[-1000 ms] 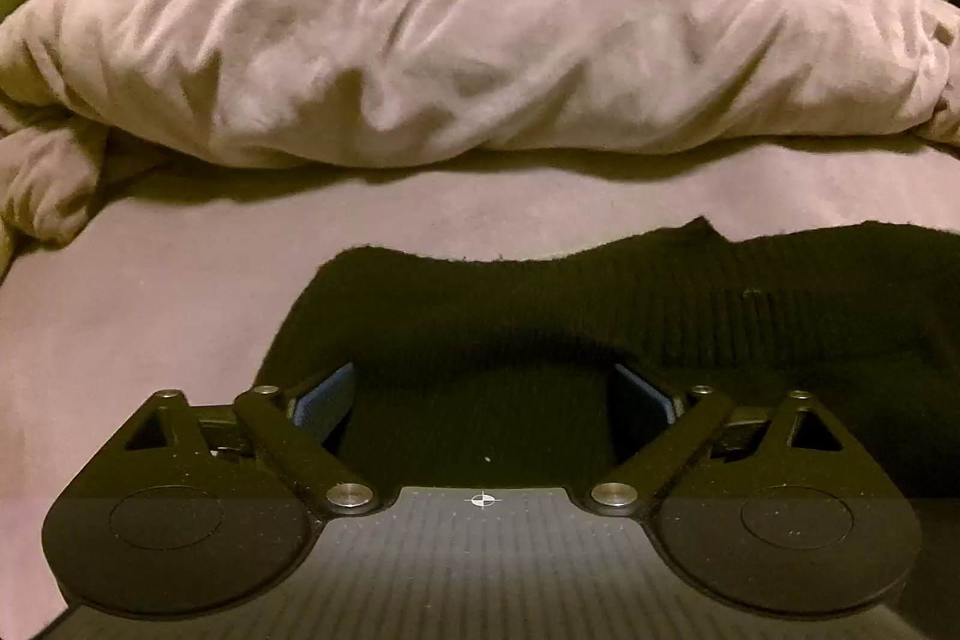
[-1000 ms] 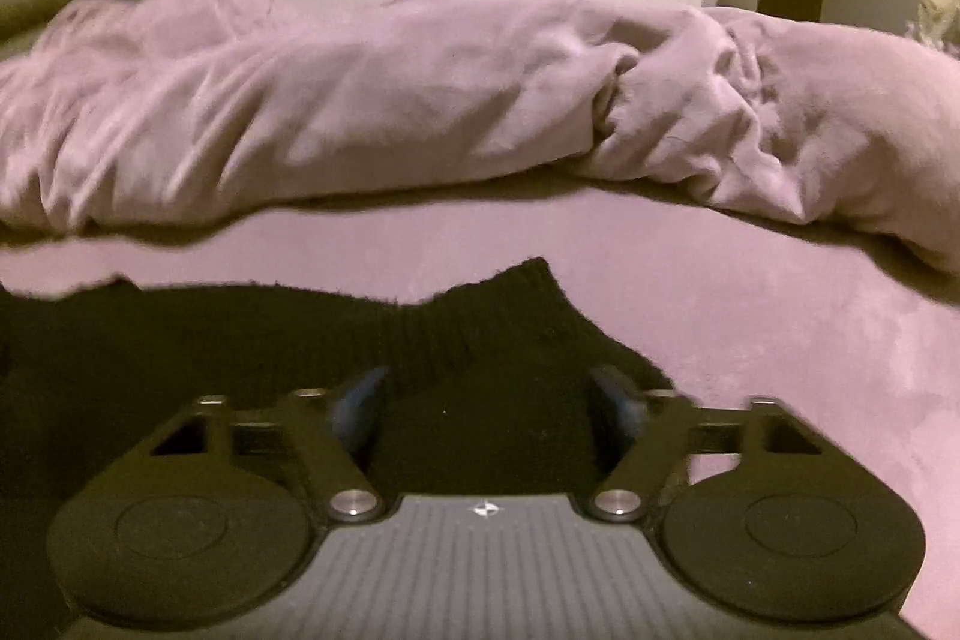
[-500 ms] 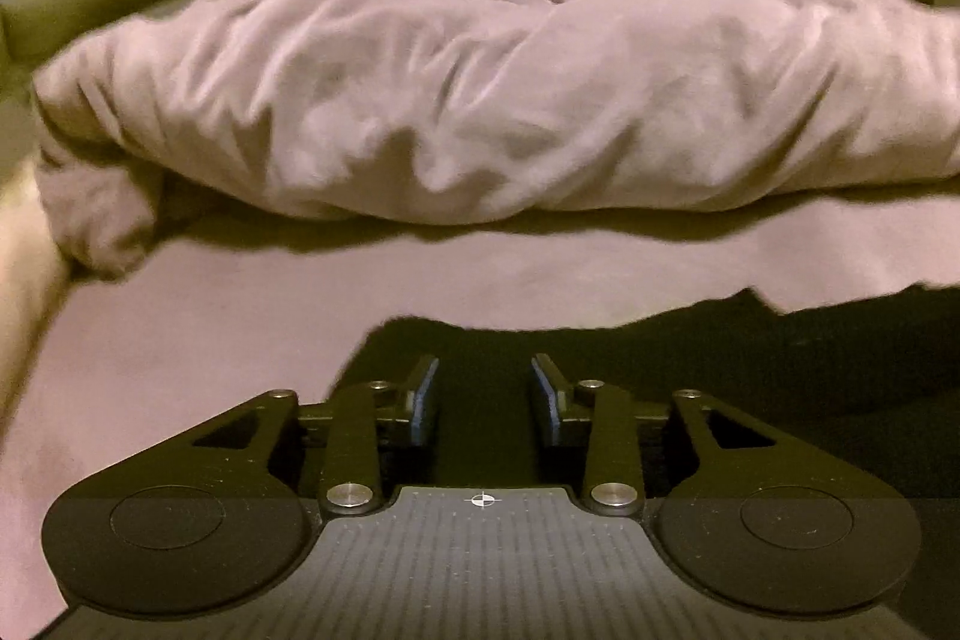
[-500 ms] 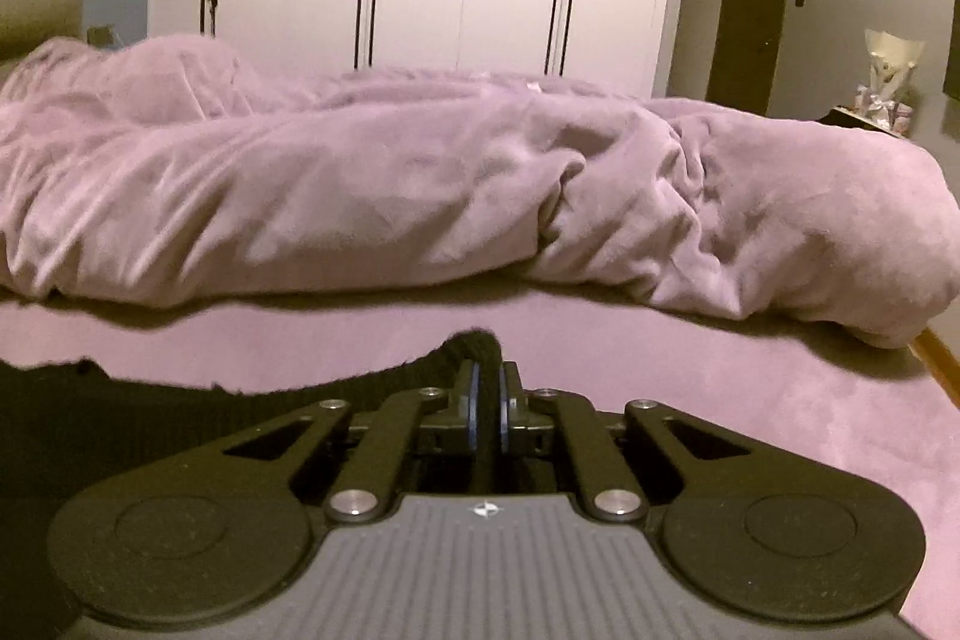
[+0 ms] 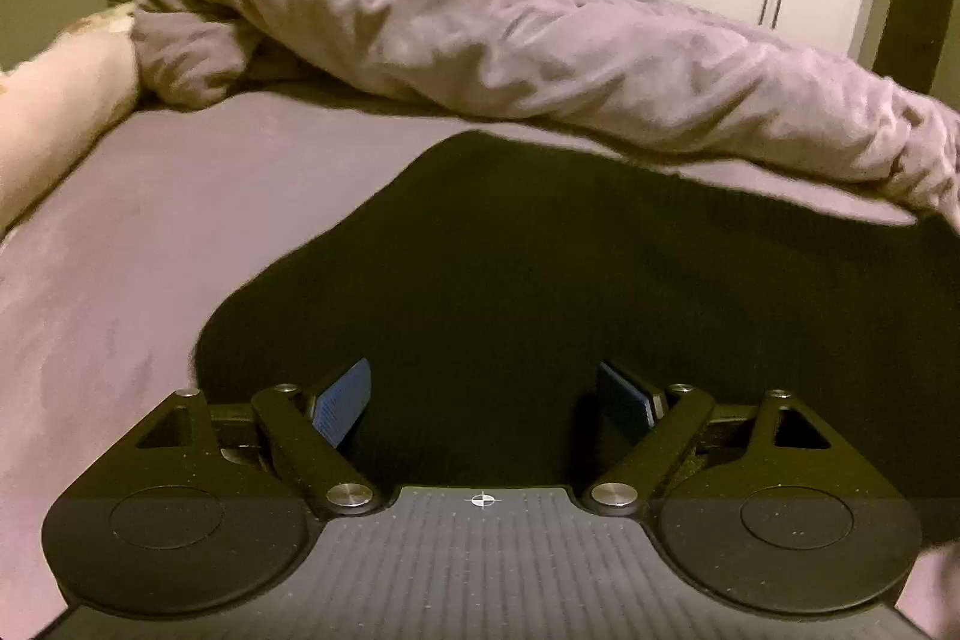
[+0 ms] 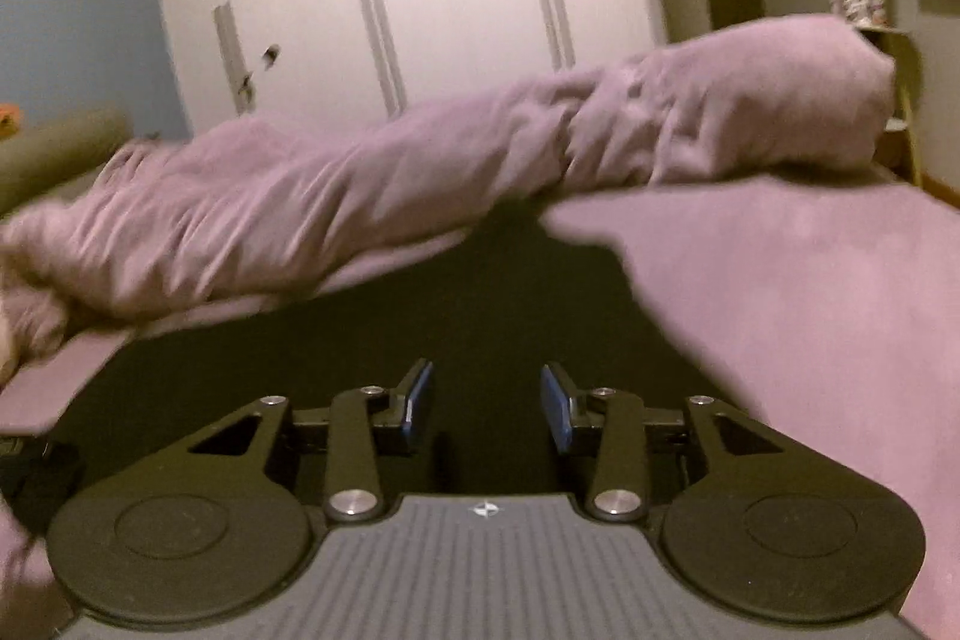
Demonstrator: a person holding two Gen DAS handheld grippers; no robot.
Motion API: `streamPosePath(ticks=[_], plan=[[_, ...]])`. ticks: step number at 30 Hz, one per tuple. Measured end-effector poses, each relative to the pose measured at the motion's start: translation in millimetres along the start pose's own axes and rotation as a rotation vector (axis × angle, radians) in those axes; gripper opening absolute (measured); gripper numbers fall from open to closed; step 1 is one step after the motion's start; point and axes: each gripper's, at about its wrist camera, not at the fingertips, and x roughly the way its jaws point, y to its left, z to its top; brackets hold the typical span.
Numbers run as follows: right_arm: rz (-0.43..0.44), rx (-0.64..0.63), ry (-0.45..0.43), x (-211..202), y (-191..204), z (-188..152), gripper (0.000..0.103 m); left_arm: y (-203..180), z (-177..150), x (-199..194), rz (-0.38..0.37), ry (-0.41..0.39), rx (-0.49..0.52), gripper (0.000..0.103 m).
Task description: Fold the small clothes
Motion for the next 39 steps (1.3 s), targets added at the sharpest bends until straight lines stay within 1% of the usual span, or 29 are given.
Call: streamPosePath(ticks=[2, 4, 5, 6, 8, 9, 11, 12, 13, 14, 15, 16, 17, 19, 20, 21, 23, 25, 26, 28, 29, 30, 32, 34, 35, 36, 37, 38, 39], plan=[[-0.001, -0.071, 0.045, 6, 12, -14, 0.041, -3, -1, 0, -0.006, 0.010, 0.014, 0.088], [-0.018, -0.157, 0.088, 21, 22, -21, 0.041, -7, 3, 1, -0.002, -0.015, 0.023, 0.088], [-0.034, -0.177, 0.113, 29, 22, -22, 0.041, -9, 6, 4, 0.008, -0.015, 0.041, 0.088], [-0.043, -0.162, 0.134, 36, 17, -21, 0.041, -11, 8, 8, 0.030, -0.010, 0.055, 0.087], [-0.074, -0.077, 0.134, 37, 0, -13, 0.036, -7, 11, 14, 0.095, -0.005, 0.053, 0.084], [-0.093, -0.019, 0.123, 32, -9, -8, 0.036, 0, 13, 15, 0.105, 0.009, 0.028, 0.084], [-0.129, 0.082, 0.092, 16, -25, -1, 0.039, 19, 14, 11, 0.084, 0.037, -0.061, 0.084], [-0.160, 0.130, 0.088, 8, -33, 0, 0.043, 28, 15, 9, 0.080, 0.048, -0.095, 0.084], [-0.194, 0.189, 0.079, -2, -43, 1, 0.059, 36, 12, 6, 0.073, 0.056, -0.123, 0.084], [-0.208, 0.247, 0.074, -10, -54, 0, 0.069, 44, 9, 3, 0.065, 0.071, -0.143, 0.085], [-0.200, 0.327, 0.086, -17, -66, -4, 0.069, 50, 4, 0, 0.061, 0.084, -0.161, 0.086], [-0.164, 0.409, 0.105, -22, -78, -9, 0.069, 57, -3, -2, 0.047, 0.099, -0.190, 0.087], [-0.097, 0.514, 0.126, -25, -89, -17, 0.068, 63, -9, -2, 0.016, 0.116, -0.224, 0.087], [-0.031, 0.636, 0.151, -24, -97, -28, 0.068, 67, -17, 3, -0.029, 0.172, -0.265, 0.087], [-0.009, 0.671, 0.166, -19, -99, -33, 0.068, 67, -19, 5, -0.032, 0.184, -0.282, 0.088], [0.010, 0.699, 0.178, -14, -99, -36, 0.068, 67, -19, 7, -0.034, 0.174, -0.292, 0.091], [0.012, 0.725, 0.168, -5, -96, -38, 0.069, 68, -13, 12, -0.063, 0.154, -0.314, 0.091], [0.023, 0.772, 0.166, 8, -99, -36, 0.069, 70, -4, 20, -0.065, 0.163, -0.358, 0.091], [0.026, 0.789, 0.172, 12, -97, -34, 0.070, 72, 0, 25, -0.061, 0.174, -0.364, 0.090], [0.023, 0.781, 0.196, 20, -97, -29, 0.070, 73, 8, 32, -0.040, 0.191, -0.352, 0.087], [0.021, 0.780, 0.193, 22, -97, -27, 0.070, 74, 10, 33, -0.037, 0.192, -0.350, 0.084], [0.024, 0.779, 0.191, 23, -99, -27, 0.070, 76, 11, 34, -0.036, 0.190, -0.354, 0.081], [0.017, 0.791, 0.198, 27, -101, -29, 0.068, 80, 12, 38, -0.036, 0.200, -0.379, 0.077], [-0.006, 0.788, 0.213, 25, -101, -25, 0.065, 84, 14, 37, -0.030, 0.200, -0.390, 0.071], [-0.027, 0.781, 0.204, 22, -101, -22, 0.065, 86, 14, 35, -0.023, 0.203, -0.393, 0.069], [-0.062, 0.762, 0.197, 17, -100, -18, 0.065, 88, 15, 33, -0.009, 0.204, -0.401, 0.068], [-0.126, 0.710, 0.194, 10, -97, -11, 0.065, 92, 15, 30, 0.013, 0.201, -0.407, 0.069], [-0.182, 0.640, 0.179, 5, -93, -5, 0.065, 96, 16, 25, 0.051, 0.196, -0.400, 0.071], [-0.241, 0.564, 0.160, -2, -88, 1, 0.065, 100, 16, 20, 0.106, 0.183, -0.381, 0.074]])
